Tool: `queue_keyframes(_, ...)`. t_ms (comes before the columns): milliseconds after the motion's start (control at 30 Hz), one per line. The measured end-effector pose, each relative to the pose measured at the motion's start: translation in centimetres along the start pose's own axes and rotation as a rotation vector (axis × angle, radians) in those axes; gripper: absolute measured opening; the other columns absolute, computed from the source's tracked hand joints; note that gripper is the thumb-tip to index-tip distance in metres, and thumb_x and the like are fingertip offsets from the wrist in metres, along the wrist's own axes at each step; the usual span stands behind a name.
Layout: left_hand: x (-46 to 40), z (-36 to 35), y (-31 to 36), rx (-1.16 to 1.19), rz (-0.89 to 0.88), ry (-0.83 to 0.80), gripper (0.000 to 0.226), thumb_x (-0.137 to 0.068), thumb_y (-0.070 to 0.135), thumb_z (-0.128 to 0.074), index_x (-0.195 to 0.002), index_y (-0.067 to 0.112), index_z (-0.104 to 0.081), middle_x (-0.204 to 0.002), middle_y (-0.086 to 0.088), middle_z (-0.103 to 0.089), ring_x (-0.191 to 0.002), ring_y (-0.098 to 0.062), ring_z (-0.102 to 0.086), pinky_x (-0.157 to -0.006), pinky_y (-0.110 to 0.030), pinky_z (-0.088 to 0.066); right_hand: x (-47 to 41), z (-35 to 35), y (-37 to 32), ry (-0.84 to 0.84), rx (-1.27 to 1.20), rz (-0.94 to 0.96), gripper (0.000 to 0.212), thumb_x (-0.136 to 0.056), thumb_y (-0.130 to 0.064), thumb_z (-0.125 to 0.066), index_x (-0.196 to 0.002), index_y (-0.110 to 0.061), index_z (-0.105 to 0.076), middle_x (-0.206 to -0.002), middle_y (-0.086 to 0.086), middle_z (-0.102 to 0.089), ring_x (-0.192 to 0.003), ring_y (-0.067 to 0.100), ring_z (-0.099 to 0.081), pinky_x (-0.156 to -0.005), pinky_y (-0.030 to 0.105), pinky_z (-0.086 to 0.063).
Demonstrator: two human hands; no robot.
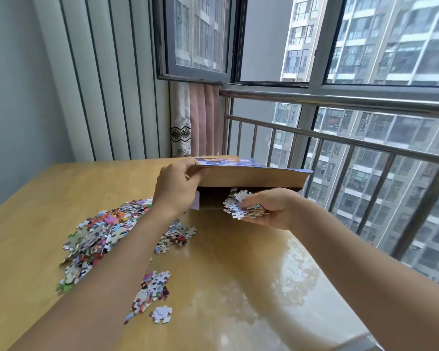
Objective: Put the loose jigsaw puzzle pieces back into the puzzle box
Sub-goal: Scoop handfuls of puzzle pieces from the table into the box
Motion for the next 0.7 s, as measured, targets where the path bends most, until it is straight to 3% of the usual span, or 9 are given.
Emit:
queue_keyframes(300,0.2,0.1,-0.1,-0.023,0.010,0.003,0.012,-0.093,0.031,-0.070,-0.093,0.020,-0.075,-0.081,0.006,-0.072,-0.071,-0.017,-0.062,-0.068,-0.035,-0.052,-0.4,-0.3,0.6,0.031,0.025,0.004,0.022,-0.080,0.015,-0.073,-0.101,0.012,-0.066,-0.101,0.027,-0.069,-0.080,0.032,-0.073,-0.060,0.036,-0.063)
queue_keyframes(600,0.1,0.0,0.4,0.006,0.005,-0.004,0.011,-0.094,0.031,-0.069,-0.093,0.022,-0.074,-0.082,0.005,-0.072,-0.073,-0.015,-0.061,-0.070,-0.035,-0.052,-2.1,-1.5,-0.5,0.085,-0.279,0.137,0.028,-0.081,0.015,-0.073,-0.107,0.011,-0.064,-0.111,0.024,-0.068,-0.098,0.031,-0.071,-0.083,0.034,-0.061)
queue_keyframes(700,-0.1,0.0,0.4,0.011,-0.003,0.014,0.011,-0.093,0.033,-0.069,-0.089,0.023,-0.073,-0.075,0.005,-0.069,-0.063,-0.012,-0.052,-0.066,-0.035,-0.049,-3.2,-2.2,-0.8,0.131,-0.401,0.184,0.036,-0.085,0.017,-0.064,-0.119,0.007,-0.058,-0.115,0.022,-0.063,-0.104,0.031,-0.066,-0.079,0.032,-0.060)
Point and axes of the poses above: each hand's wrist, its own x-axis away from the middle knuckle, its own z-axis out of the back of the hand, y = z × x, the point moved 5 cm from there along -x, towards the middle knuckle
